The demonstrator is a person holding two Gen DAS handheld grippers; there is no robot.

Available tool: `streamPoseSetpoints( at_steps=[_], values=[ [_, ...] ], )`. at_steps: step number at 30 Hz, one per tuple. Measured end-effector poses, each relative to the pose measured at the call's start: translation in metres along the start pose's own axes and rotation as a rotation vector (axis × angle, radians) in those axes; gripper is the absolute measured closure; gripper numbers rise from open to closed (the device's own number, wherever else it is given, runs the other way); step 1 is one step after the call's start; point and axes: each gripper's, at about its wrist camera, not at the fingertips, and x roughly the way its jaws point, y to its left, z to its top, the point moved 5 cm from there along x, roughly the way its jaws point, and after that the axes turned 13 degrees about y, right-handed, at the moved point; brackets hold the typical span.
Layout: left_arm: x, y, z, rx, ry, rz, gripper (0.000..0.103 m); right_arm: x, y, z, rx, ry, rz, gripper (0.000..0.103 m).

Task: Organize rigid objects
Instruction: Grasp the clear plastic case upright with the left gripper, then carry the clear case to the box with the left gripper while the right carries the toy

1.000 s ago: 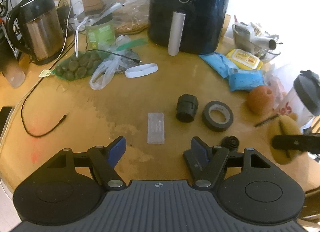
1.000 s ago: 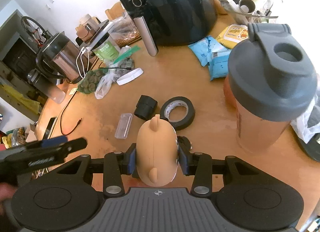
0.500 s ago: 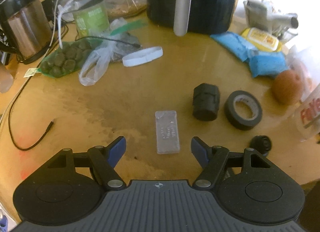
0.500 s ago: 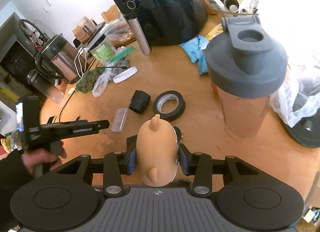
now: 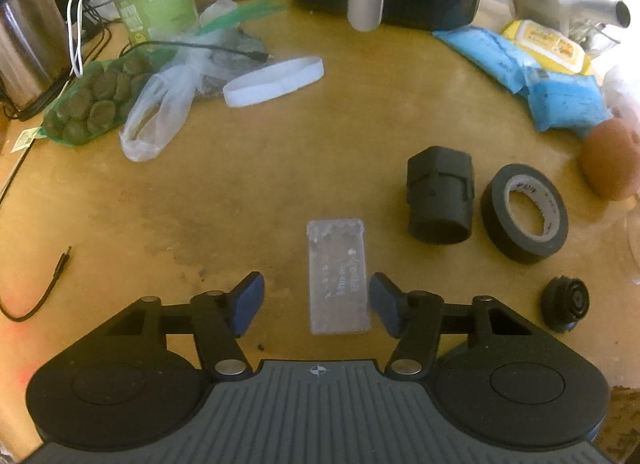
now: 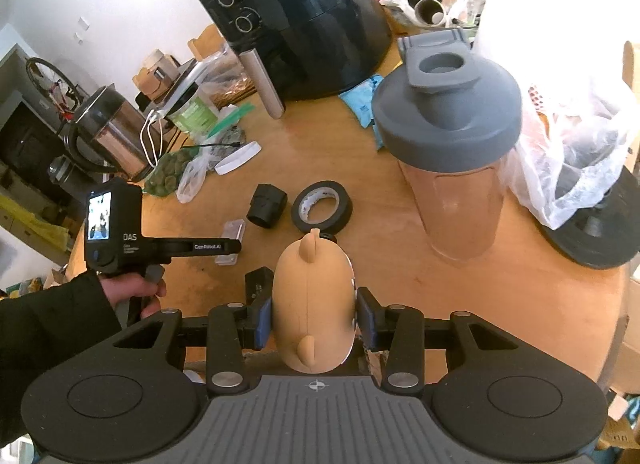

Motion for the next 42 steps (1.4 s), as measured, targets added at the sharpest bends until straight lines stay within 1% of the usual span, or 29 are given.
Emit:
streamPoseSetpoints(
  at_steps=[1,2,3,5,8,15,21,29,33,36,42],
  values=[
    [0.0,-0.001,0.001,0.002,-0.001,-0.011,0.055,-0.001,0.0,-0.001,0.001,-0.002,-0.002,0.058],
    [-0.001,-0.002,0.001,0.007,0.002,-0.007,0.068,-0.002,-0.001,-0.002,0.001,-0.003,-0.003,0.058],
    [-0.002,-0.004,0.001,0.014,0.006,-0.001,0.07,-0.002,-0.001,-0.002,0.001,-0.004,-0.005,0.058],
    [-0.004,-0.005,0.0,0.017,0.02,-0.009,0.07,-0.003,-0.001,-0.003,0.002,-0.005,-0.005,0.058],
    [-0.013,-0.006,-0.007,0.017,0.011,-0.022,0.07,-0.002,0.0,-0.003,-0.001,-0.006,-0.003,0.058],
    [-0.049,-0.005,-0.026,-0.015,-0.039,-0.083,0.07,0.006,0.006,-0.004,-0.029,0.022,0.01,0.058],
    [-0.086,-0.004,-0.044,-0.055,-0.09,-0.125,0.07,0.01,0.023,-0.001,-0.084,0.038,0.035,0.058],
    [-0.13,-0.01,-0.071,-0.101,-0.146,-0.158,0.07,0.004,0.042,0.01,-0.155,0.017,0.079,0.058],
    [-0.15,-0.018,-0.082,-0.102,-0.176,-0.172,0.07,0.001,0.048,0.016,-0.177,0.005,0.102,0.058],
    [-0.162,-0.024,-0.088,-0.106,-0.197,-0.186,0.07,-0.002,0.052,0.02,-0.194,-0.003,0.115,0.058],
    [-0.177,-0.032,-0.095,-0.151,-0.235,-0.209,0.07,-0.012,0.056,0.026,-0.226,-0.013,0.135,0.058]
  ],
)
